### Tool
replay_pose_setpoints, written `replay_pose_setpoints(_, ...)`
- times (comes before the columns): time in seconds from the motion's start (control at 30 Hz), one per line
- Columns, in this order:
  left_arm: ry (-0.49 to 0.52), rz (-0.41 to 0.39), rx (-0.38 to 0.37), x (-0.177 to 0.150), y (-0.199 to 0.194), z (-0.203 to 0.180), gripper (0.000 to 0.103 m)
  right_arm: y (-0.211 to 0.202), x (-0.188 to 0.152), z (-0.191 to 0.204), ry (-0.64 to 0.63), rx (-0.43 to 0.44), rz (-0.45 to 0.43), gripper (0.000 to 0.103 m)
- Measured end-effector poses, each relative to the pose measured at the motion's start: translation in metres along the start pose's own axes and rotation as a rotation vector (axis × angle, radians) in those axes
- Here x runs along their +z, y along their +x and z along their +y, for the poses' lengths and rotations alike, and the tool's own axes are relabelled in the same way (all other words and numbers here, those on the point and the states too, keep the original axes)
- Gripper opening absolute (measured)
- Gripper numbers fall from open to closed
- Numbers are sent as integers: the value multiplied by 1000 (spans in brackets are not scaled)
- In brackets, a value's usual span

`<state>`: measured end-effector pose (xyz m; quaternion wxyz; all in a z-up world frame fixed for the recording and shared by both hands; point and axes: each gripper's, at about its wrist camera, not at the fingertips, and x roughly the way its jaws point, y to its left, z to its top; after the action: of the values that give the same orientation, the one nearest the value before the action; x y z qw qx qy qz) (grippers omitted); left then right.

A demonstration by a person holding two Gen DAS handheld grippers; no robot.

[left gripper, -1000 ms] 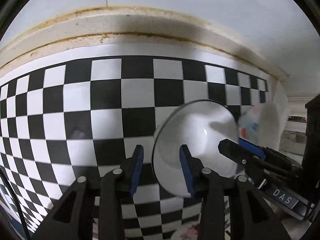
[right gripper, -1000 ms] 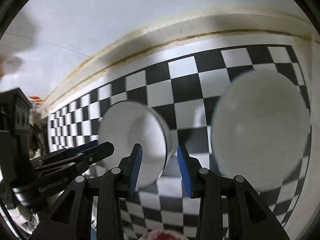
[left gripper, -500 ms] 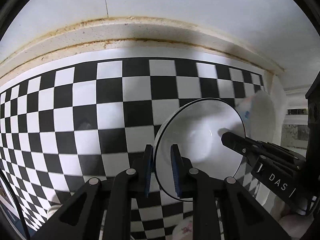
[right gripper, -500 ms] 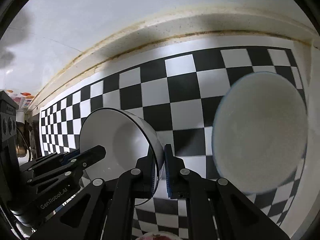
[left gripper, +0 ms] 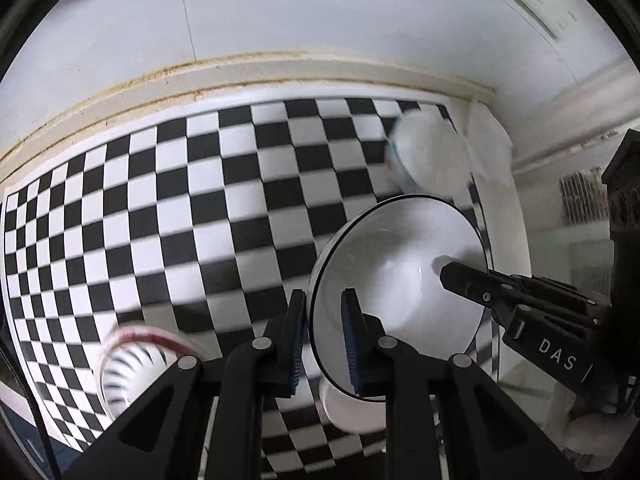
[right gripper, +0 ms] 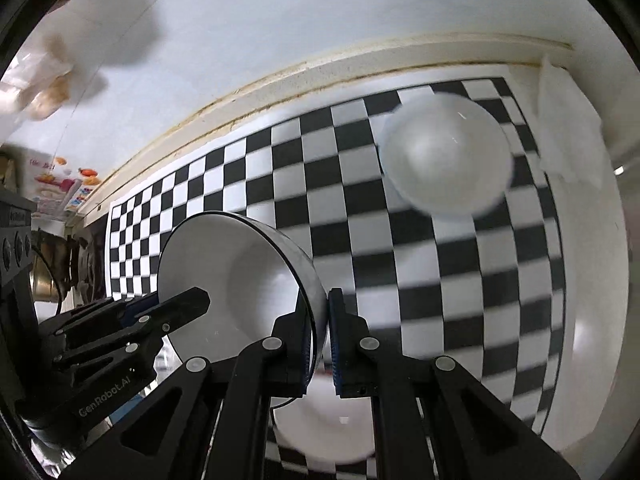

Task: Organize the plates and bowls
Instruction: 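Lower the white bowl into the other white bowl and open both tools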

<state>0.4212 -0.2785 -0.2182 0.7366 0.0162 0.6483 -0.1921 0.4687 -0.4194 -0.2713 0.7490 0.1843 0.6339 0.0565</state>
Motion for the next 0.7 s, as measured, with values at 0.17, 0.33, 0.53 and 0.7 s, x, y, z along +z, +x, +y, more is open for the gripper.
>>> replay_pose_setpoints(0.17,26,46,-17,-41,6,-9,16,-15,-54,-10,22,-3,9,9)
replay_pose_setpoints(0.33,39,114,-6,-72,27,-16,16,0,-98,-26,59,-17,50,9)
replay_pose_setpoints(0.53,80,151,70,-85,53,-26,16,30,-124,-36,79,-43,97,9)
replay_pose_setpoints(0.7,146,154,150,-89,69,-36,16,46,-135,-39,75,-69,119,9)
